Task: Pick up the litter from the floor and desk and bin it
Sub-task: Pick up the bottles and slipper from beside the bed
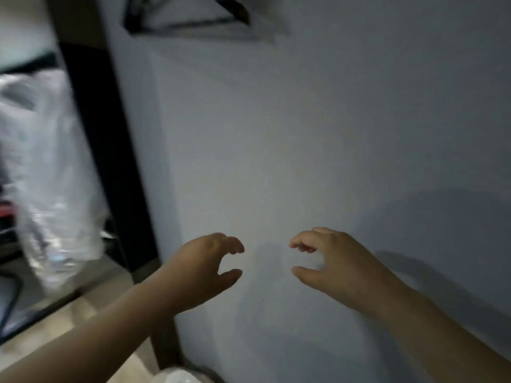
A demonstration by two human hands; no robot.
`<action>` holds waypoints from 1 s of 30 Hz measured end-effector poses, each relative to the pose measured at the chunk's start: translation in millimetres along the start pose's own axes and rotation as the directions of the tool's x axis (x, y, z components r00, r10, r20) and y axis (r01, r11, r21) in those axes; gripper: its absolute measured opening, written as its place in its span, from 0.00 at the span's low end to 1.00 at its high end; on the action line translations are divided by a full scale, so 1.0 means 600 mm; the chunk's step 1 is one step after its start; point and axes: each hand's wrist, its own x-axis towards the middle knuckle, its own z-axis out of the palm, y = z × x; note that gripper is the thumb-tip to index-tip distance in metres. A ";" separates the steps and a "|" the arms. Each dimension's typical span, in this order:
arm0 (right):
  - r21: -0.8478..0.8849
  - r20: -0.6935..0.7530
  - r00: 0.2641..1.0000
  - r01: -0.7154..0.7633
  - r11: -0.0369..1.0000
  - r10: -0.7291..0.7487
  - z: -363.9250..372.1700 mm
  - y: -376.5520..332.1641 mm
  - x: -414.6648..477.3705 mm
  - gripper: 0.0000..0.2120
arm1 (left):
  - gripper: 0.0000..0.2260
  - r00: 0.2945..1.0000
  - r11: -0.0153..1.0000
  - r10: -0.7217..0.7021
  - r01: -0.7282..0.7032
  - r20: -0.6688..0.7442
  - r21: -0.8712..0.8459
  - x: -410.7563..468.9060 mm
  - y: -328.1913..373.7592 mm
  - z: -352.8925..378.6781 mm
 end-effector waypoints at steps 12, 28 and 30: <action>0.204 -0.117 0.823 0.568 0.798 -0.556 0.048 -0.482 0.106 0.17 | 0.17 0.826 0.855 -0.440 0.505 -0.352 0.116 -0.385 -0.188 -0.320; 0.364 -0.163 0.624 0.758 0.542 -0.764 0.197 -0.929 0.034 0.17 | 0.16 0.611 0.632 -0.641 0.764 -0.464 0.133 -0.798 -0.294 -0.459; 0.372 -0.159 0.608 0.767 0.523 -0.778 0.217 -0.962 0.038 0.17 | 0.16 0.588 0.609 -0.667 0.784 -0.458 0.121 -0.824 -0.314 -0.461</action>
